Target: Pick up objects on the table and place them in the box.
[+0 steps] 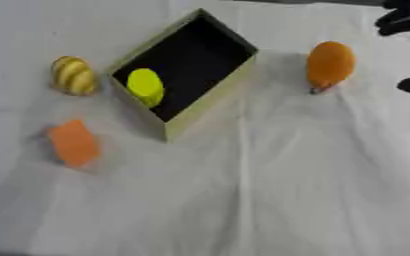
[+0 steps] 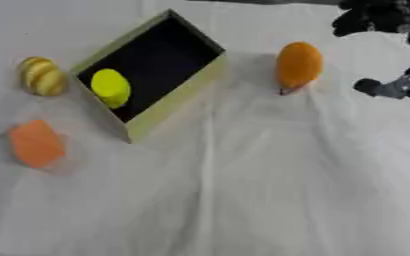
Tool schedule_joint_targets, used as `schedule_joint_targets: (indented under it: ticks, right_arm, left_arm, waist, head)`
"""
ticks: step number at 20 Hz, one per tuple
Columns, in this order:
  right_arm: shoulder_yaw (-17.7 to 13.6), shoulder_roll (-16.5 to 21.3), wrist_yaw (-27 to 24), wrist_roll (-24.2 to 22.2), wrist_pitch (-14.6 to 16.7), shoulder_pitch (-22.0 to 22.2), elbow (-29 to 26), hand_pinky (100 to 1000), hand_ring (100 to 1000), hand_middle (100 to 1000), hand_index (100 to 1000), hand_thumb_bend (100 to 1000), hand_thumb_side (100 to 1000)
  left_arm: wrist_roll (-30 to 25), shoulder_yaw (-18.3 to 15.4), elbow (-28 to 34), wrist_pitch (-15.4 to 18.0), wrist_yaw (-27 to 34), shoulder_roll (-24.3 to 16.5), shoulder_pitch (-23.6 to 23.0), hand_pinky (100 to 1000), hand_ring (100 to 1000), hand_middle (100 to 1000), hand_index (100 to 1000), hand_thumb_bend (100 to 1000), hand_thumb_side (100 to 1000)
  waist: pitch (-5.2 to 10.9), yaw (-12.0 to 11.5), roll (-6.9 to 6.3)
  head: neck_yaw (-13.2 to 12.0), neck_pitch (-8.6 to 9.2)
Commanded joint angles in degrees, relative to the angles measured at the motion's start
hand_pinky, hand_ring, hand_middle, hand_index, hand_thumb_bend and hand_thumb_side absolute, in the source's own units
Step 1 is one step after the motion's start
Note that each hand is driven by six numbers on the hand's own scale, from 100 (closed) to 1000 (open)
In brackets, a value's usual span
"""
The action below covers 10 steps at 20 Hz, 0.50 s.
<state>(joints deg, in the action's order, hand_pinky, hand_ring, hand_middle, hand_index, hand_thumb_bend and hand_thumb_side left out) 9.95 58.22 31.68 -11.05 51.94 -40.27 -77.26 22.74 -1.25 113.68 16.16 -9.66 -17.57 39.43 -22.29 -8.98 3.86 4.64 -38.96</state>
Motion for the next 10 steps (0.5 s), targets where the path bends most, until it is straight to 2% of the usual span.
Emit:
schedule_joint_targets:
  ticks: [1, 6, 10]
  right_arm:
    - [-0.23, -0.53, -1.47, -2.76, 0.03, -2.49, 2.54, 885, 994, 835, 920, 296, 484]
    - [-0.81, -3.34, -2.16, -5.75, 0.03, -5.44, 6.40, 889, 996, 813, 932, 294, 460]
    - [-1.29, -5.12, -1.68, -7.60, 0.03, -7.38, 8.97, 894, 998, 774, 909, 320, 382]
  left_arm:
    - [-0.15, 0.00, 0.91, 0.24, 0.34, -0.25, 1.05, 688, 718, 727, 873, 519, 537]
    - [-0.17, 0.04, 0.91, 0.32, 0.51, 0.13, 1.43, 687, 718, 726, 872, 518, 539]
    - [-0.19, 0.08, 0.91, 0.34, 0.63, 0.24, 1.76, 686, 718, 726, 871, 517, 541]
  waist:
    - [1.02, -0.23, -0.04]
    - [0.39, -1.00, 0.00]
    - [-0.22, -1.71, 0.19]
  head:
    - [0.54, 0.66]
    - [0.92, 1.05]
    - [1.35, 1.33]
